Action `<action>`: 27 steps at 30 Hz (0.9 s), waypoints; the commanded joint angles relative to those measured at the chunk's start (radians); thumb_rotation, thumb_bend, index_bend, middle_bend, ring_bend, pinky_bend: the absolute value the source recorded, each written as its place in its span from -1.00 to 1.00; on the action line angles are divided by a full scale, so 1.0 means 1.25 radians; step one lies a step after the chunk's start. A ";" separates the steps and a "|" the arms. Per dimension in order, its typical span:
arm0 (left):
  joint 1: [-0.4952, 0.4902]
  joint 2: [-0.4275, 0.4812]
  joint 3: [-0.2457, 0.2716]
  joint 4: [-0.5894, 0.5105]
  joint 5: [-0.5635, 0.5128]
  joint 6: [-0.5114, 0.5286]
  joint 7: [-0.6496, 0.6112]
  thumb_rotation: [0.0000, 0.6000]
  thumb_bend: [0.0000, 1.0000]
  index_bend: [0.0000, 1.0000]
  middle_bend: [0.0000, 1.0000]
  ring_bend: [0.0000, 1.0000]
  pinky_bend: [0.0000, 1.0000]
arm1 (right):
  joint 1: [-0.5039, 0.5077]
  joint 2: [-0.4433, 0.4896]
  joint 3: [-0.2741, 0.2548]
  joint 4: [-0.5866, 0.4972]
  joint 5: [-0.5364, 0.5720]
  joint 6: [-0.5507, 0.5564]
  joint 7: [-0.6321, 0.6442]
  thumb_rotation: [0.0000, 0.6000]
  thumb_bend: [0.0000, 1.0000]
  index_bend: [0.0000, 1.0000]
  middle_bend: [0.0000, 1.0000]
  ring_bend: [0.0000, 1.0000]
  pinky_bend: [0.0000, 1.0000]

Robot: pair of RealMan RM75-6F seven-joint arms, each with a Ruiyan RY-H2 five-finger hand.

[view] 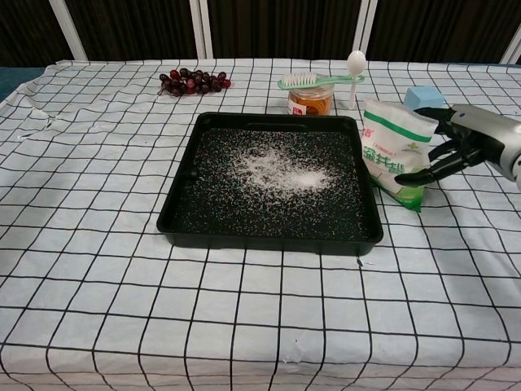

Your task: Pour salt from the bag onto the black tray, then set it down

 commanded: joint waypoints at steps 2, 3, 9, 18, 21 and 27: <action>0.000 0.000 0.000 0.000 -0.001 0.000 0.001 1.00 0.31 -0.61 -0.95 -1.00 -1.00 | -0.016 0.024 -0.003 -0.015 -0.013 0.013 0.012 1.00 -0.85 -0.64 -0.95 -0.87 -0.48; 0.000 0.000 0.000 0.000 -0.001 0.000 0.002 1.00 0.31 -0.61 -0.95 -1.00 -1.00 | -0.020 0.033 -0.006 -0.021 -0.016 0.016 0.011 1.00 -0.85 -0.64 -0.95 -0.87 -0.48; 0.000 -0.001 0.000 0.000 0.000 0.001 0.003 1.00 0.31 -0.61 -0.95 -1.00 -1.00 | -0.060 0.116 -0.032 -0.071 -0.042 0.039 0.001 1.00 -0.84 -0.67 -0.94 -0.87 -0.48; 0.001 -0.001 -0.001 -0.002 0.007 0.008 0.001 1.00 0.31 -0.61 -0.95 -1.00 -1.00 | -0.122 0.288 -0.080 -0.139 -0.091 0.082 -0.054 1.00 -0.85 -0.67 -0.93 -0.85 -0.48; 0.001 -0.001 0.000 -0.004 0.010 0.009 0.000 1.00 0.31 -0.61 -0.95 -1.00 -1.00 | -0.146 0.326 -0.097 -0.136 -0.135 0.138 -0.109 1.00 -0.84 -0.67 -0.93 -0.84 -0.48; 0.002 0.002 0.004 -0.009 0.017 0.009 0.001 1.00 0.31 -0.61 -0.95 -1.00 -1.00 | -0.204 0.322 -0.112 -0.087 -0.222 0.306 -0.203 1.00 -0.84 -0.67 -0.92 -0.84 -0.48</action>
